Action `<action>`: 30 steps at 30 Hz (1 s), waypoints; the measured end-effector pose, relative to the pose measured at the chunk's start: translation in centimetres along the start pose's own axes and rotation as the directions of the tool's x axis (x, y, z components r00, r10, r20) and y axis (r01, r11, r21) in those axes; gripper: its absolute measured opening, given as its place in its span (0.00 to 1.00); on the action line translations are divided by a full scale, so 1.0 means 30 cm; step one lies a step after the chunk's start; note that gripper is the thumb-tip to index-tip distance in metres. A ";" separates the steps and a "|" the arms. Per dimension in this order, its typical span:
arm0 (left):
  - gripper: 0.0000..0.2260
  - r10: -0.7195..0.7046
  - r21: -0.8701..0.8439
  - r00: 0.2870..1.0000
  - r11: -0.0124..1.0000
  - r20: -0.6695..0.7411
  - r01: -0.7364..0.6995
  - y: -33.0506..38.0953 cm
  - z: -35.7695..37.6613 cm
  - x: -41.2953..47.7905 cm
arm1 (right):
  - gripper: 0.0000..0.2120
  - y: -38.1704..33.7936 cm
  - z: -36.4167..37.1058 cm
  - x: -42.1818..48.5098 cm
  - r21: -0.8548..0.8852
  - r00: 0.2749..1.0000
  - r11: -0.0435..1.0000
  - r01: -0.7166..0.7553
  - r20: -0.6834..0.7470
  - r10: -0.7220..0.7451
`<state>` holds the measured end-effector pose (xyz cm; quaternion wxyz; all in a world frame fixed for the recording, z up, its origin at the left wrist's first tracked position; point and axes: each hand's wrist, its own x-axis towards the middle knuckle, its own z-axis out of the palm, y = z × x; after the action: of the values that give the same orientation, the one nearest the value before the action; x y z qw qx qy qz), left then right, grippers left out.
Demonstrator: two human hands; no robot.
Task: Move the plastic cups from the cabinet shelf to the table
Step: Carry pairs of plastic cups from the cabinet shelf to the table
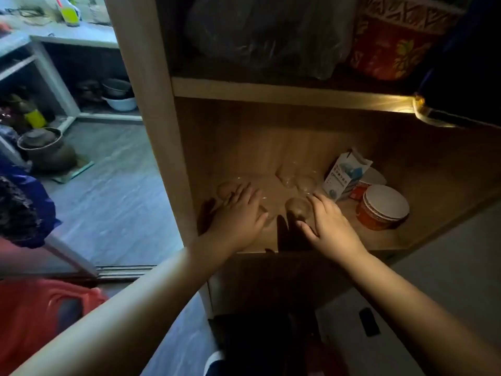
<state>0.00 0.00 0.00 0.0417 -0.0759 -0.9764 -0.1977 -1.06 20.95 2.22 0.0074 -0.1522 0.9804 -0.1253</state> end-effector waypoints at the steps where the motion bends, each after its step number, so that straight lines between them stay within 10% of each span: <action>1: 0.26 -0.004 0.028 1.000 1.000 -0.009 0.005 -0.007 0.008 0.019 | 0.33 0.002 0.012 0.016 0.006 1.000 1.000 -0.003 0.008 0.003; 30: 0.18 -0.036 0.213 0.999 0.976 0.007 0.033 -0.060 0.149 0.242 | 0.28 0.095 0.166 0.181 0.016 0.997 0.999 -0.035 0.064 0.034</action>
<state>-7.67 1.07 -3.98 0.0408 -0.0550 -0.9934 -0.0921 -6.83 20.73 -3.19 0.0420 -0.1390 0.9810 -0.1286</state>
